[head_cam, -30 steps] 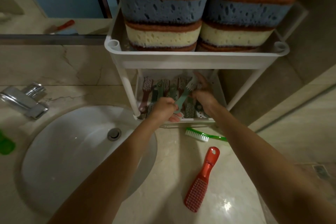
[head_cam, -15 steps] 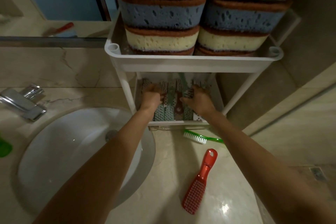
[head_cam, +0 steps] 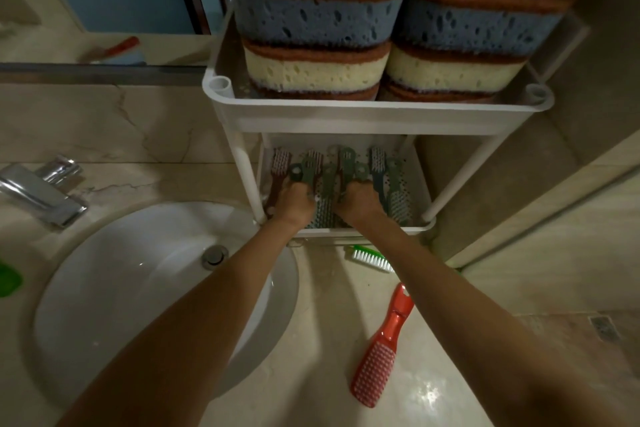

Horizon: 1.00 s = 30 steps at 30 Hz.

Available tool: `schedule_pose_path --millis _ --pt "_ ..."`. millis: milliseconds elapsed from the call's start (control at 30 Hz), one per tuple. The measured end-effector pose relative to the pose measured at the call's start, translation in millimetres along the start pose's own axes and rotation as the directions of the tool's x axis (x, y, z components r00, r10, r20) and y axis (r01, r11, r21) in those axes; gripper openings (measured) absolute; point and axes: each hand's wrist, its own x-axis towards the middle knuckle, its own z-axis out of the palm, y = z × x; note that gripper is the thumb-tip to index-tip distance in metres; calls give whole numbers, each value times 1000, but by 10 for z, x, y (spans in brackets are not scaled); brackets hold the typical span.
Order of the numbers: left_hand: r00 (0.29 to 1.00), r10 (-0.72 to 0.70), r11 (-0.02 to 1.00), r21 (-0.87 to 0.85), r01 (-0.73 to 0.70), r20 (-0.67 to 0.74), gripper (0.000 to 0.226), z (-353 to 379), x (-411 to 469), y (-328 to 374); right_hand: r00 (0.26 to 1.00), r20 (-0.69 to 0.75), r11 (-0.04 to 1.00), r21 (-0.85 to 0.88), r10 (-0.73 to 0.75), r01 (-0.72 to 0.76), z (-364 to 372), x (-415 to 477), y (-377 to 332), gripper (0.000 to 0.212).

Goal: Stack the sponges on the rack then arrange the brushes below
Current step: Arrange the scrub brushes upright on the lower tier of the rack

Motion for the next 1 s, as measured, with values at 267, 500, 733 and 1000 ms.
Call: schedule_pose_path --millis 267,500,733,1000 --pt "1000 -14 996 -84 12 -21 30 13 -12 -68 999 16 998 -62 33 -31 -20 -23 -23 31" --pt "1000 -15 996 -87 14 -5 35 -30 -81 -41 999 11 995 -87 38 -37 0 -26 12 35" --pt "1000 -1 998 -60 2 22 35 -57 -123 -45 1000 6 982 -187 4 -3 -14 -26 43 34" --pt "999 46 999 -25 -46 9 37 -99 -206 -49 996 -83 994 -101 -45 37 -19 -98 139 28"
